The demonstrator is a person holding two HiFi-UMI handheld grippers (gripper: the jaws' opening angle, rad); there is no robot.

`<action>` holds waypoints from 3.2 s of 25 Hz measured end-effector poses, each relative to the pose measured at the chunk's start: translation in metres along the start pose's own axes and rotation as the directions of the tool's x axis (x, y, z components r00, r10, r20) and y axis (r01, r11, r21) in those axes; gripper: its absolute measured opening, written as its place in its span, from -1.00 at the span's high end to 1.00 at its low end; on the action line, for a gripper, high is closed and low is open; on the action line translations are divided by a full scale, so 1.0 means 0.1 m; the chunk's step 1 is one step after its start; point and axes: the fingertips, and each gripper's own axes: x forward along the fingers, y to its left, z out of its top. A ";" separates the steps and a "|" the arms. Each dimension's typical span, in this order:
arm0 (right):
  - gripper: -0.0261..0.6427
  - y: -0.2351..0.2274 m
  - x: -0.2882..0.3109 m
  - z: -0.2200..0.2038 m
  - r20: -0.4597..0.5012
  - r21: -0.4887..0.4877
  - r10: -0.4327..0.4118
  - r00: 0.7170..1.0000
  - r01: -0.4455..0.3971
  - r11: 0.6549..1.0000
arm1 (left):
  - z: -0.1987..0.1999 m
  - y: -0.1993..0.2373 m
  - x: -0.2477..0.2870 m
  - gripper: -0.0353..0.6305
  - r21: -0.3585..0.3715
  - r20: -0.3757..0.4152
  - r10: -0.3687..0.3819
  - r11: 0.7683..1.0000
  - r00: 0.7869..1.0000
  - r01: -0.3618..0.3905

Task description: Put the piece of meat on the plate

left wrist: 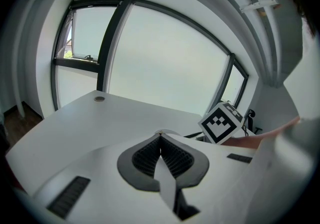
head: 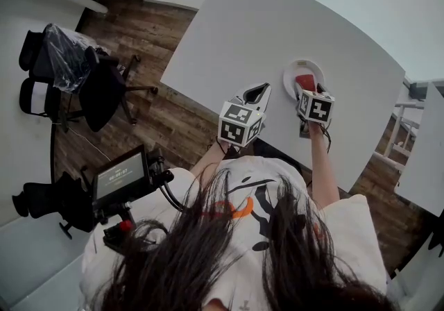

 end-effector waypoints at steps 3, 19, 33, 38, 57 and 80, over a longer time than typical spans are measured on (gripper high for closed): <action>-0.02 -0.01 -0.22 0.08 0.070 0.025 -0.019 0.997 0.018 1.000 | 0.00 -0.02 -0.06 0.88 0.004 0.008 -0.005 1.000 1.000 0.005; 0.09 0.64 -1.04 -0.15 0.273 0.215 0.028 0.962 -0.090 0.973 | -0.14 -0.23 -0.48 0.88 0.068 0.042 -0.097 0.993 0.994 0.094; 0.32 1.55 -1.86 -0.78 0.388 0.308 0.024 0.921 -0.154 0.939 | -0.58 -0.44 -1.58 0.88 0.119 0.058 -0.200 0.974 0.978 0.192; 0.32 1.74 -2.12 -1.19 0.381 0.346 -0.016 0.925 -0.127 0.930 | -0.87 -0.58 -1.88 0.88 0.099 0.034 -0.248 0.965 0.968 0.244; 0.32 1.84 -2.85 -2.02 0.415 0.341 0.006 0.910 -0.161 0.926 | -1.38 -1.20 -2.33 0.88 0.101 0.003 -0.267 0.959 0.964 0.265; 0.32 1.81 -4.28 -3.66 0.437 0.200 0.191 0.879 -0.302 0.932 | -2.73 -2.71 -3.75 0.88 0.094 0.073 -0.105 0.991 0.992 0.098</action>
